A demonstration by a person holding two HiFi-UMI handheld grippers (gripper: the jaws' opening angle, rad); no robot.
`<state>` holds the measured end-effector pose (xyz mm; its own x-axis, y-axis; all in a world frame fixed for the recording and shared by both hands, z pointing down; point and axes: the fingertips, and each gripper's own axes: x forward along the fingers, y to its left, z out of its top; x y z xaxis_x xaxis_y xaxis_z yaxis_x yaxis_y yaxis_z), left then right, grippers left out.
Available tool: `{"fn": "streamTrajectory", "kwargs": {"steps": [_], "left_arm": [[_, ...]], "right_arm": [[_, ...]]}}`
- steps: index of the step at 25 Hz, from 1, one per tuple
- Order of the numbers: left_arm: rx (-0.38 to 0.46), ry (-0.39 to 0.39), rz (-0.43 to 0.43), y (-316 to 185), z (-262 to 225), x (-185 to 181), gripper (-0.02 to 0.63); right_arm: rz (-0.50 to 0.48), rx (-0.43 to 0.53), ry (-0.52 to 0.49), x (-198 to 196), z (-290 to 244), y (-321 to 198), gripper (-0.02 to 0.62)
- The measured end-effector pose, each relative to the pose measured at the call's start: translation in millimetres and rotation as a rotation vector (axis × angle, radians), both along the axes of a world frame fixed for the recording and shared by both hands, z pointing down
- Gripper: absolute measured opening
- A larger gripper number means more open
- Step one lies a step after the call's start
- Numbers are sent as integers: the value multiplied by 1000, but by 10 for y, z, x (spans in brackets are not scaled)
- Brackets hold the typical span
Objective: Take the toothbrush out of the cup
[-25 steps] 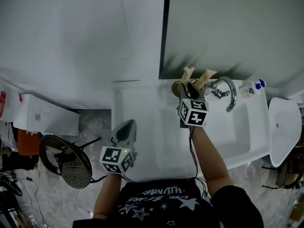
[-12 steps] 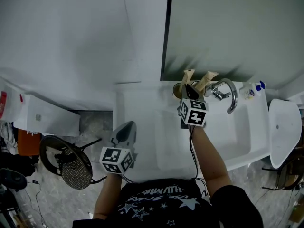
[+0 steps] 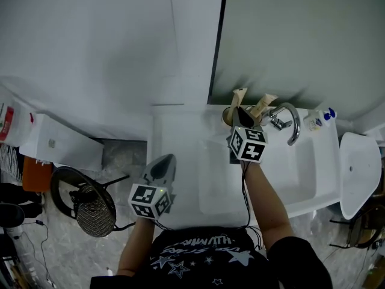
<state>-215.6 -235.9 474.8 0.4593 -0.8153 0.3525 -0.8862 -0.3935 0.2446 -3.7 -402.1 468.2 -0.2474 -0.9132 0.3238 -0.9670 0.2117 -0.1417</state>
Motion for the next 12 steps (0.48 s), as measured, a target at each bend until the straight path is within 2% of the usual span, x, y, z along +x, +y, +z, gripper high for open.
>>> {"fn": "streamTrajectory", "kwargs": {"steps": [12], "left_arm": [[35,-2,-47,332,-93,-82,18]], "right_arm": [[-18,109,-32,2,-488,222,31]]}}
